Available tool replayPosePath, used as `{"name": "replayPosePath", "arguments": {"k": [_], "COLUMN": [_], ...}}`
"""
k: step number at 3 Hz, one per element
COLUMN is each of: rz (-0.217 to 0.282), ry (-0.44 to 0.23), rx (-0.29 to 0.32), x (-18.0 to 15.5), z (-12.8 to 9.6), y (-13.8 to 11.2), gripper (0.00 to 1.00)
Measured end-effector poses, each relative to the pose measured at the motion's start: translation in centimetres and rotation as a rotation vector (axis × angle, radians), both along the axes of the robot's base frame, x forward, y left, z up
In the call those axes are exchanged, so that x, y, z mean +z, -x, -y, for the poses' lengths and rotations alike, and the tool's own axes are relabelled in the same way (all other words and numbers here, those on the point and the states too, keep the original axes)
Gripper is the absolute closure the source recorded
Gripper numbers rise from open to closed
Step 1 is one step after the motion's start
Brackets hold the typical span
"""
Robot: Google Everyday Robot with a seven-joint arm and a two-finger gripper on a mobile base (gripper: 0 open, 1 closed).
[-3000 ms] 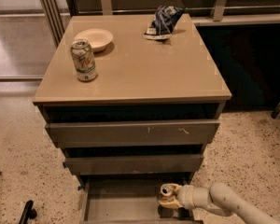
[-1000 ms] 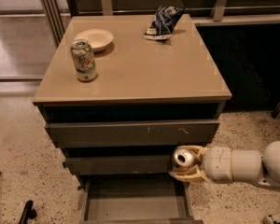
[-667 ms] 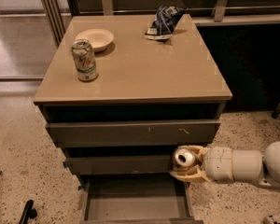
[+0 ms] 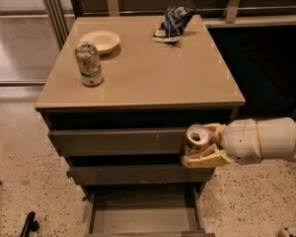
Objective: Pick orange can from bottom drawer and place on counter
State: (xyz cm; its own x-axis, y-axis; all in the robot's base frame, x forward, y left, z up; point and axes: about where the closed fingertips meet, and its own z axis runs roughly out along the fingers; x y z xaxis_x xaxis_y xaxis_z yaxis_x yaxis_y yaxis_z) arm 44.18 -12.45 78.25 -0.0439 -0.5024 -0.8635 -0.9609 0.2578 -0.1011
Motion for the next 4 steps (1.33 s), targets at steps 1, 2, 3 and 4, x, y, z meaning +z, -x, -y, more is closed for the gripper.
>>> {"name": "replayPosePath", "arguments": {"k": [1,2,3,4], "rz": [-0.009,-0.07,-0.148,-0.163], "ry": [-0.002,-0.015,-0.03,-0.039], "rx": [-0.006,-0.061,-0.163,-0.198], "x": [0.0,1.2,4.4,6.7], "z": [0.0,0.4,1.0,0.9], "y": [0.0,-1.5,-6.9,-10.1], "gripper": [1.0,1.0,1.0,1.0]}}
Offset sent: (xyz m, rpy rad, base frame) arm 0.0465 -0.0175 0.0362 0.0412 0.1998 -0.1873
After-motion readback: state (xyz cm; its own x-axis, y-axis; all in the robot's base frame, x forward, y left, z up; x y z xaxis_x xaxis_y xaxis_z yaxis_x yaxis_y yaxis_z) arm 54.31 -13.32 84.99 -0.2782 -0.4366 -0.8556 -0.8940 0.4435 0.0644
